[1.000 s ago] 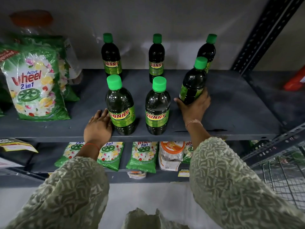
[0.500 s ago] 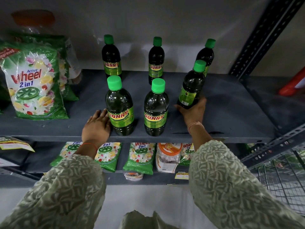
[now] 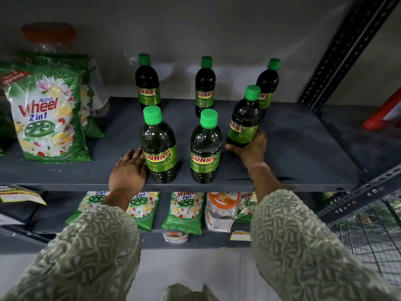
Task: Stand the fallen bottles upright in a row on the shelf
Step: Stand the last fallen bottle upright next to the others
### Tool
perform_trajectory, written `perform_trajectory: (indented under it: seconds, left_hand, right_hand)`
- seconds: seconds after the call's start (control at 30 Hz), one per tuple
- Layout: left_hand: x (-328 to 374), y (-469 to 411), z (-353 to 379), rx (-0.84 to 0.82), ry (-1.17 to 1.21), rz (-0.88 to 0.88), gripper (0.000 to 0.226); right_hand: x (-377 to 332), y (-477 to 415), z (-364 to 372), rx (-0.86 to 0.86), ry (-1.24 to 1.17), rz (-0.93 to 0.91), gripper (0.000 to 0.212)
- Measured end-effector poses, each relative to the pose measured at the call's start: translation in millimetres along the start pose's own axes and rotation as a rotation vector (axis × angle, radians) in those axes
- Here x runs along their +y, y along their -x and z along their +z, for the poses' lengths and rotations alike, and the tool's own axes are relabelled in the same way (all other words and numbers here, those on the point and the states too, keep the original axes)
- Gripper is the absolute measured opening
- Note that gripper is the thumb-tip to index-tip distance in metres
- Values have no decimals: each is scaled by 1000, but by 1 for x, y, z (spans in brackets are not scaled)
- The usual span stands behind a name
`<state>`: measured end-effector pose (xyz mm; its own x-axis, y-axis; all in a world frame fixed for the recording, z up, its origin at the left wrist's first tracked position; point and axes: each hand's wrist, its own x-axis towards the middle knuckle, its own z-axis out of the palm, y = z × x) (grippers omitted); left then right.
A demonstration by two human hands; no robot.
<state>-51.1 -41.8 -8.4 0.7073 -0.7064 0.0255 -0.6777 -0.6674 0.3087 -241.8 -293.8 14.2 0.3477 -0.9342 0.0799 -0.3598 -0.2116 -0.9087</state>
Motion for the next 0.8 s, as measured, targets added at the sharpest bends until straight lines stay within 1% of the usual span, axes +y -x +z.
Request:
perform_trajectory:
  seconds: [0.03, 0.07, 0.1, 0.17, 0.33, 0.43, 0.5, 0.57, 0.6, 0.63, 0.73, 0.8]
  left_hand:
    - [0, 0, 0, 1, 1, 1, 48]
    - [1, 1, -1, 6, 3, 1, 48]
    - [1, 1, -2, 10, 8, 0, 48]
    - [2, 2, -3, 14, 20, -7, 48]
    - [3, 2, -4, 10, 33, -10, 48]
    - [4, 3, -3, 10, 34, -10, 49]
    - [3, 3, -3, 13, 34, -12, 49]
    - [3, 2, -3, 18, 39, -13, 49]
    - [3, 2, -3, 19, 38, -10, 49]
    - [3, 2, -2, 21, 34, -6, 49]
    - [3, 2, -2, 25, 23, -4, 48]
    - [4, 2, -2, 23, 28, -8, 49]
  right_hand:
    - [1, 2, 2, 47, -59, 8, 93]
    - [0, 7, 2, 59, -105, 19, 82]
    - [2, 8, 1, 48, -138, 35, 73]
    - [5, 8, -5, -9, -154, 52, 64]
    - [13, -2, -15, -178, -123, 17, 60]
    - [8, 1, -18, -217, -99, -7, 62]
    - [6, 5, -15, -180, -92, -45, 72]
    - [9, 6, -8, -87, -44, -49, 90]
    - [10, 6, -4, -52, -22, -46, 94]
    - [9, 7, -1, -33, -8, -39, 92]
    - [5, 10, 2, -4, 62, -37, 72]
    - [5, 11, 2, 1, 85, -51, 65]
